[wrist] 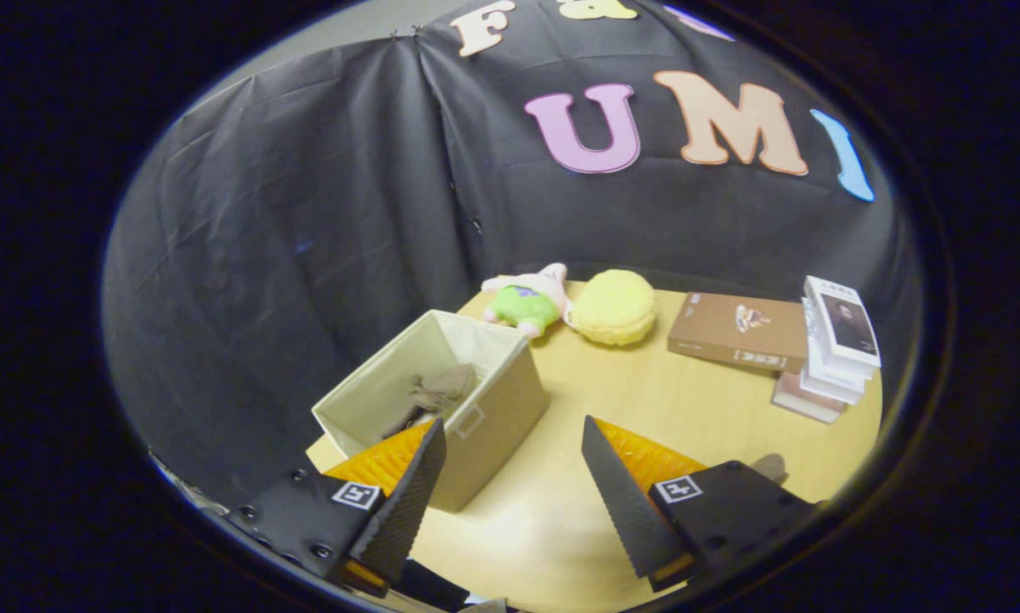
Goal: Open the storage box then place both shoes into the box .Put the left shoe in first, then the right shoe, with the right side of both shoes facing outward in a uniform manner.
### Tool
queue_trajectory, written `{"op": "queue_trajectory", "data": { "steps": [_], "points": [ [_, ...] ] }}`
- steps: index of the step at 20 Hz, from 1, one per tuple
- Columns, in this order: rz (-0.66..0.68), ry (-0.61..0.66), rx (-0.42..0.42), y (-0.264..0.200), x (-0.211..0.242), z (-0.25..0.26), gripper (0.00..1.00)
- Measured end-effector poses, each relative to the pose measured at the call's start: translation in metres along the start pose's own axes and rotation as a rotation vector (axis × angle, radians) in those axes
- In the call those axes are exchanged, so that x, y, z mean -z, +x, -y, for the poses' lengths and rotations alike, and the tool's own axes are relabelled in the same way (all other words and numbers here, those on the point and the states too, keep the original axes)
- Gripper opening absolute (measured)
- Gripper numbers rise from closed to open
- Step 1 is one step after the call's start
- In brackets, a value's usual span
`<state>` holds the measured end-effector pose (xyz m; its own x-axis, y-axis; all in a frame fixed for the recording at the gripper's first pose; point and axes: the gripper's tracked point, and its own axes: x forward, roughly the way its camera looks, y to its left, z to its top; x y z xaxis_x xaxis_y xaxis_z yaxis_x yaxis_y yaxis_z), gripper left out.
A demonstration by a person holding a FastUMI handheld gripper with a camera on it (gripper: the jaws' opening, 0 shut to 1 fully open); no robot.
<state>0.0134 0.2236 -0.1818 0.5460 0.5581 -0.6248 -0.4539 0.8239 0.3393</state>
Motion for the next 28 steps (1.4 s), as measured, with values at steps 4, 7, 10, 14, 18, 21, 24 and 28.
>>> {"op": "queue_trajectory", "data": {
  "steps": [4,7,10,14,18,21,24,28],
  "points": [
    [-0.009,0.006,0.103,-0.025,0.017,0.055,1.0],
    [-0.032,0.034,0.175,-0.04,0.035,0.1,1.0],
    [-0.051,0.042,0.249,-0.057,0.052,0.143,1.0],
    [-0.107,0.045,0.329,-0.076,0.081,0.193,0.97],
    [-0.188,0.028,0.381,-0.086,0.118,0.229,0.95],
    [-0.269,0.016,0.398,-0.083,0.151,0.249,0.95],
    [-0.336,0.043,0.387,-0.069,0.175,0.261,0.84],
    [-0.415,0.082,0.385,-0.059,0.198,0.272,0.8]
  ]
}}
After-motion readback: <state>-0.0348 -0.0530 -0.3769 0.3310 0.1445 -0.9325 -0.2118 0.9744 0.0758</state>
